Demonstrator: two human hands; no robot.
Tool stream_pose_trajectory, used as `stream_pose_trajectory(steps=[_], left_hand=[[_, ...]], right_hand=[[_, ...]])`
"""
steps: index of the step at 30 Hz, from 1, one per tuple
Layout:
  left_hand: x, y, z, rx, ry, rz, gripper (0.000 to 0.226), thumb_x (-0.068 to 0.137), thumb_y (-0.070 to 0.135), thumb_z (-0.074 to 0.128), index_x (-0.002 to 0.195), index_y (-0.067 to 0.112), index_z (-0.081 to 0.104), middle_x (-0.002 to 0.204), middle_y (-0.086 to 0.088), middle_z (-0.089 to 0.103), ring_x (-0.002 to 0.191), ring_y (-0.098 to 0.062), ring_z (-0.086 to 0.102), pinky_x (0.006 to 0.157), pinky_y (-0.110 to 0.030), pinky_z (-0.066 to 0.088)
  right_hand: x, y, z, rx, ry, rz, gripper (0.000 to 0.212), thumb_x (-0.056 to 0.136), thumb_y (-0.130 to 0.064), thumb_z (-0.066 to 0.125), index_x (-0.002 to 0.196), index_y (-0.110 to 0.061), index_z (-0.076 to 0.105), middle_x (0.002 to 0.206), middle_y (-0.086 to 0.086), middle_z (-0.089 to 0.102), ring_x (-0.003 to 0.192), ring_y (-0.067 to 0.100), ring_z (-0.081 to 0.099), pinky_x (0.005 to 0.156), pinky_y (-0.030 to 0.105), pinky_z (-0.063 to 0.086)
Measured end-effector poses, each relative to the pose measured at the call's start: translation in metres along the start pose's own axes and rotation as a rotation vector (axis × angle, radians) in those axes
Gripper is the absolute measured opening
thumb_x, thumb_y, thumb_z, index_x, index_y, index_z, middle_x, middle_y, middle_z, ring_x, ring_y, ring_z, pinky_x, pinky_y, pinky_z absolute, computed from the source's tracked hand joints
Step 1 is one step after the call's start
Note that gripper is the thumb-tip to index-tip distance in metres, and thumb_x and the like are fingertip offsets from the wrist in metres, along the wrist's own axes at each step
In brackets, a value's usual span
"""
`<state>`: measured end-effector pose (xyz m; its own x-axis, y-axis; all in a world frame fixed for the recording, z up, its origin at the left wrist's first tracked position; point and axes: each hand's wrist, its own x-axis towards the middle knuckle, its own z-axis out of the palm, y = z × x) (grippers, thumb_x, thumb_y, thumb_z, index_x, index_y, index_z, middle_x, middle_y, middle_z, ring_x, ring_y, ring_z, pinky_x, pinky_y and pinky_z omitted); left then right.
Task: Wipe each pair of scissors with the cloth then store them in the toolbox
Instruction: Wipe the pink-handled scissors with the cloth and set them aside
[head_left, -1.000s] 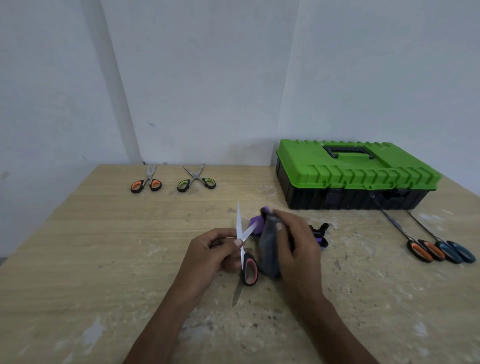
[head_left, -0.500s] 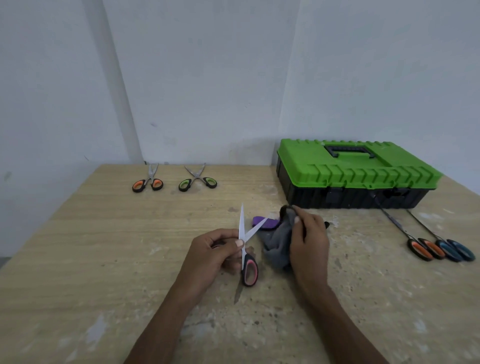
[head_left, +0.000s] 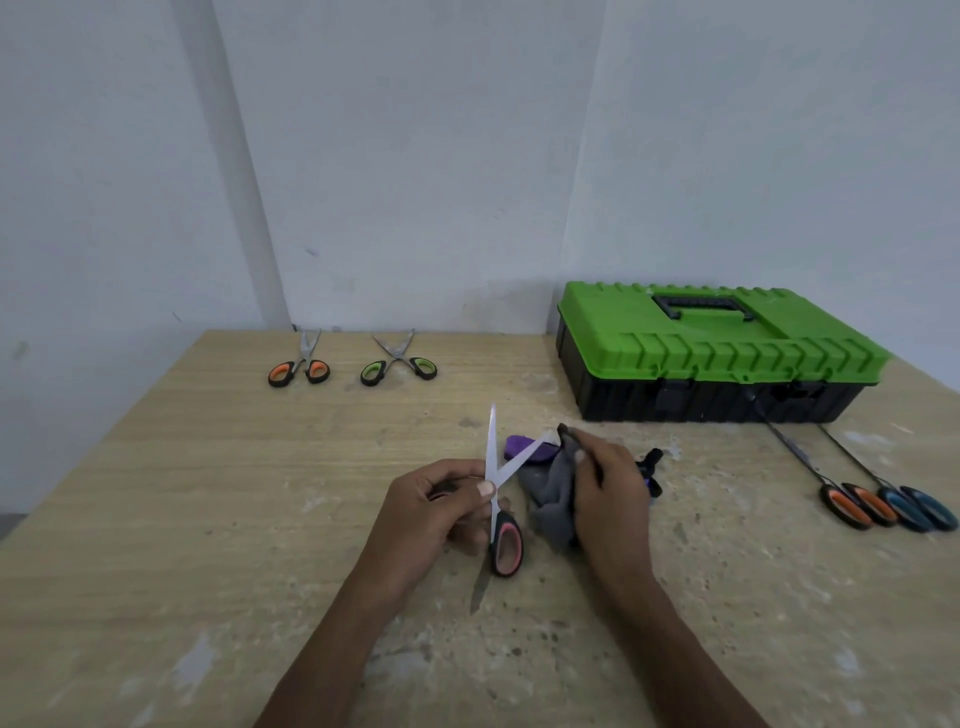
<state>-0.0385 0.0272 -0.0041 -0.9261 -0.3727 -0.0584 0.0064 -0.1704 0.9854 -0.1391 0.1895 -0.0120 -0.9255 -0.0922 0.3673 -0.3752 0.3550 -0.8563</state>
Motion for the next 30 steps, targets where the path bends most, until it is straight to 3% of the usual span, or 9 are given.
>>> stream_pose_trajectory(steps=[2,4,7,9,11,17,21,24,30], left_hand=[[0.001,0.000,0.000,-0.040,0.012,-0.003,0.014,0.091,0.002,0.071,0.102,0.007,0.078,0.067,-0.008,0.069,0.057,-0.021,0.060,0.057,-0.031,0.053],[0.000,0.001,0.002,-0.061,0.013,-0.001,0.014,0.091,0.000,0.069,0.102,0.004,0.077,0.065,-0.007,0.067,0.057,-0.019,0.060,0.054,-0.029,0.051],[-0.002,0.004,0.003,-0.040,0.017,0.012,0.016,0.092,0.003,0.070,0.105,0.008,0.076,0.073,-0.006,0.074,0.063,-0.017,0.069,0.056,-0.028,0.055],[-0.002,0.004,0.001,-0.002,0.013,0.022,0.017,0.093,0.005,0.070,0.107,0.012,0.077,0.085,-0.009,0.079,0.073,-0.020,0.075,0.060,-0.027,0.058],[-0.002,0.003,-0.001,0.015,0.005,0.019,0.018,0.092,0.005,0.069,0.107,0.011,0.077,0.086,-0.008,0.079,0.073,-0.019,0.075,0.059,-0.026,0.058],[0.000,0.000,0.001,0.013,-0.021,0.005,0.017,0.090,0.001,0.072,0.105,0.008,0.077,0.080,-0.014,0.075,0.067,-0.017,0.069,0.057,-0.028,0.057],[0.002,0.000,0.001,-0.072,0.015,0.002,0.015,0.091,-0.001,0.069,0.102,0.006,0.077,0.066,-0.006,0.068,0.058,-0.014,0.063,0.055,-0.028,0.051],[0.003,0.000,0.001,-0.099,0.007,0.002,0.015,0.091,-0.001,0.068,0.102,0.004,0.076,0.063,-0.004,0.064,0.055,-0.013,0.058,0.053,-0.026,0.048],[-0.001,0.002,0.004,0.039,-0.003,0.030,0.016,0.090,0.004,0.072,0.103,0.010,0.078,0.077,-0.005,0.075,0.066,-0.013,0.070,0.056,-0.029,0.057]], right_hand=[[0.002,-0.001,-0.006,0.095,0.104,0.074,0.028,0.102,-0.007,0.050,0.122,-0.019,0.066,0.116,-0.005,0.065,0.112,0.014,0.060,0.091,0.007,0.042],[-0.005,-0.013,-0.012,0.133,0.152,-0.042,0.027,0.102,-0.006,0.051,0.119,-0.021,0.064,0.118,-0.006,0.065,0.114,0.012,0.059,0.092,0.008,0.041],[-0.026,-0.025,-0.006,0.057,-0.070,-0.304,0.027,0.101,-0.008,0.054,0.122,-0.019,0.067,0.125,-0.010,0.061,0.123,0.009,0.054,0.101,0.018,0.040],[-0.036,-0.020,0.004,-0.102,-0.220,-0.385,0.028,0.101,-0.019,0.055,0.125,-0.024,0.068,0.133,-0.014,0.053,0.131,0.007,0.046,0.106,0.021,0.038],[-0.034,-0.013,0.009,-0.161,-0.236,-0.393,0.031,0.098,-0.018,0.054,0.124,-0.024,0.069,0.134,-0.012,0.050,0.130,0.006,0.044,0.107,0.021,0.038],[-0.008,-0.009,0.001,-0.078,-0.043,-0.175,0.028,0.098,0.000,0.054,0.116,-0.013,0.070,0.118,0.000,0.058,0.108,0.004,0.056,0.094,0.004,0.036],[-0.001,-0.004,-0.006,0.174,0.016,0.118,0.024,0.101,-0.009,0.053,0.116,-0.018,0.068,0.109,-0.006,0.070,0.103,0.007,0.065,0.086,0.015,0.050],[-0.003,-0.009,-0.010,0.416,-0.081,0.199,0.022,0.100,-0.009,0.057,0.119,-0.013,0.066,0.106,-0.004,0.074,0.096,0.001,0.069,0.077,0.014,0.052],[-0.008,-0.019,-0.003,0.516,-0.355,0.258,0.019,0.095,-0.012,0.066,0.113,-0.008,0.064,0.095,0.007,0.077,0.092,0.023,0.073,0.078,0.032,0.058]])
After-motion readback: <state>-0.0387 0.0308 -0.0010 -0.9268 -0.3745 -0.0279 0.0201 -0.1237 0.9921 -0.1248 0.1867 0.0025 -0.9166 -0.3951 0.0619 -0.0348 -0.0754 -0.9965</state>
